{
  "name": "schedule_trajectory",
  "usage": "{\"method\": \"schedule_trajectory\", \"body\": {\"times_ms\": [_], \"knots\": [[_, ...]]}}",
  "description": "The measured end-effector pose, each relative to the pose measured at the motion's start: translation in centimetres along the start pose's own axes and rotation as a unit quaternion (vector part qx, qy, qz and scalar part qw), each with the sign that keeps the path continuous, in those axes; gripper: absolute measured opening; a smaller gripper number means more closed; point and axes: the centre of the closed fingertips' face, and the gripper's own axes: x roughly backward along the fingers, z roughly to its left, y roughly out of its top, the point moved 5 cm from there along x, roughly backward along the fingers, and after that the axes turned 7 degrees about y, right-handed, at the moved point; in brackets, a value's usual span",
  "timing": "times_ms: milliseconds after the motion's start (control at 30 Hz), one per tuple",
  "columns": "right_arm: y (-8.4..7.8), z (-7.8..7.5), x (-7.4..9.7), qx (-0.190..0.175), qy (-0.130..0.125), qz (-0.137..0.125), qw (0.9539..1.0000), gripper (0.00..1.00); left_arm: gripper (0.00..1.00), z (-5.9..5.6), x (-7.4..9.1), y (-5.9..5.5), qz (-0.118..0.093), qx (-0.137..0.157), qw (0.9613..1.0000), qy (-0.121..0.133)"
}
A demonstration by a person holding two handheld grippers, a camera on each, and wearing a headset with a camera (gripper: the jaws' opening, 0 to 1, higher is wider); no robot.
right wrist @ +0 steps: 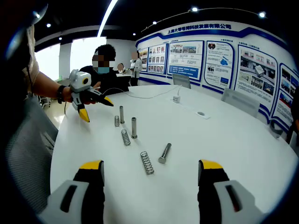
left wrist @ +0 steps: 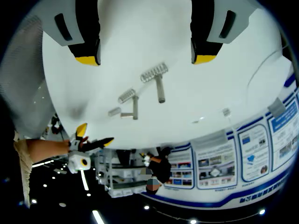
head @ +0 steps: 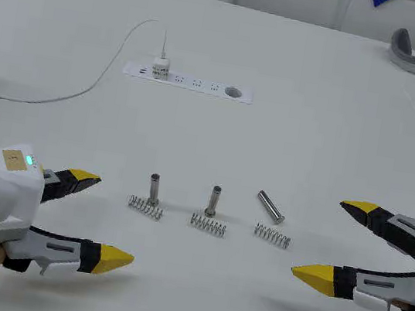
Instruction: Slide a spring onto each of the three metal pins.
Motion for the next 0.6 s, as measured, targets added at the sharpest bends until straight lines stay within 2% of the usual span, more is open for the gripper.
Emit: {"method": "schedule_trajectory", "body": {"times_ms": [600], "knots": [[0.17, -0.08, -0.04, -0.004, -0.004, 0.001, 1.0000, 0.82, 0.80, -0.12, -0.08, 0.04, -0.002, 0.002, 1.0000, 0.001]]}}
